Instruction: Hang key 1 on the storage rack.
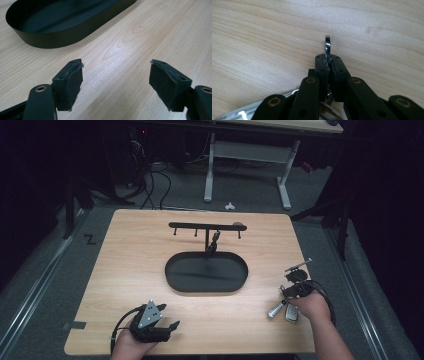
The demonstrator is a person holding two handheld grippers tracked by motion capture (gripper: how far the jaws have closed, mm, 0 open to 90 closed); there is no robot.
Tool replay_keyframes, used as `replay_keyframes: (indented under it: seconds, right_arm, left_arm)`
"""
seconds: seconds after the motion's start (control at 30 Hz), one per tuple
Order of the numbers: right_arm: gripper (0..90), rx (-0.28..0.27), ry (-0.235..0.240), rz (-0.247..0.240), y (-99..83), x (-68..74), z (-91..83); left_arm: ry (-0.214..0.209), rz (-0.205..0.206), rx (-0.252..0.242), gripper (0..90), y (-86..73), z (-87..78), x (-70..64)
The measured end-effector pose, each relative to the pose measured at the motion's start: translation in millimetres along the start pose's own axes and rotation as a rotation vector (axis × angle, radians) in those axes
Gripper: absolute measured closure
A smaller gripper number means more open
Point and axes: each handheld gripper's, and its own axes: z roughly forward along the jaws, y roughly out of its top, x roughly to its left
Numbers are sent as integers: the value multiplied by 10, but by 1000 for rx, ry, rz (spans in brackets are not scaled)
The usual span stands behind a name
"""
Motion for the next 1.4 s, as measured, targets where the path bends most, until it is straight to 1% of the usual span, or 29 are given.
replay_keyframes:
  seconds: [0.07, 0.23, 0.37, 0.43, 0.5, 0.57, 0.7, 0.77, 0.87, 1.03, 1.17, 1.27, 1.33, 1.4]
  right_arm:
    - [862, -1, -15, -10, 8, 23, 2]
    - [863, -6, -22, -20, 5, 33, 2]
    - [865, -9, -18, -21, 7, 29, 4]
    - [865, -5, -20, -23, 14, 29, 1]
    - [865, -8, -8, -25, 23, 40, -36]
    - [865, -17, -1, -44, 34, 69, -101]
    - [865, -47, 11, -76, 46, 162, -287]
    - [865, -59, 16, -100, 45, 212, -353]
    - [865, -74, 19, -122, 43, 273, -440]
    - [865, -111, 28, -139, 76, 349, -595]
    - [865, -130, 23, -142, 113, 391, -707]
    - [865, -151, 25, -153, 142, 424, -788]
    - [865, -165, 28, -150, 156, 453, -836]
    - [865, -180, 37, -150, 164, 470, -865]
  left_arm:
    - [0, 0, -1, 273, 0, -3, 1]
    - [-1, 2, 2, 274, 0, 4, -7]
    - [2, 4, -6, 278, 1, -2, -9]
    - [2, -1, -15, 280, -4, -5, -9]
    - [3, -2, -14, 280, -6, -6, -9]
    - [6, -1, -13, 281, -5, -7, -15]
    - [8, 6, -17, 280, -5, 0, -32]
    - [9, 11, -14, 279, -4, 2, -30]
    - [13, 17, -16, 277, 1, -3, -31]
    - [18, 10, -21, 267, -2, 0, -24]
    - [12, 8, -26, 264, -1, -7, -16]
    - [11, 5, -35, 264, -2, -14, -8]
    - [4, -1, -38, 264, -4, -15, -2]
    - [2, 1, -39, 264, -2, -12, 3]
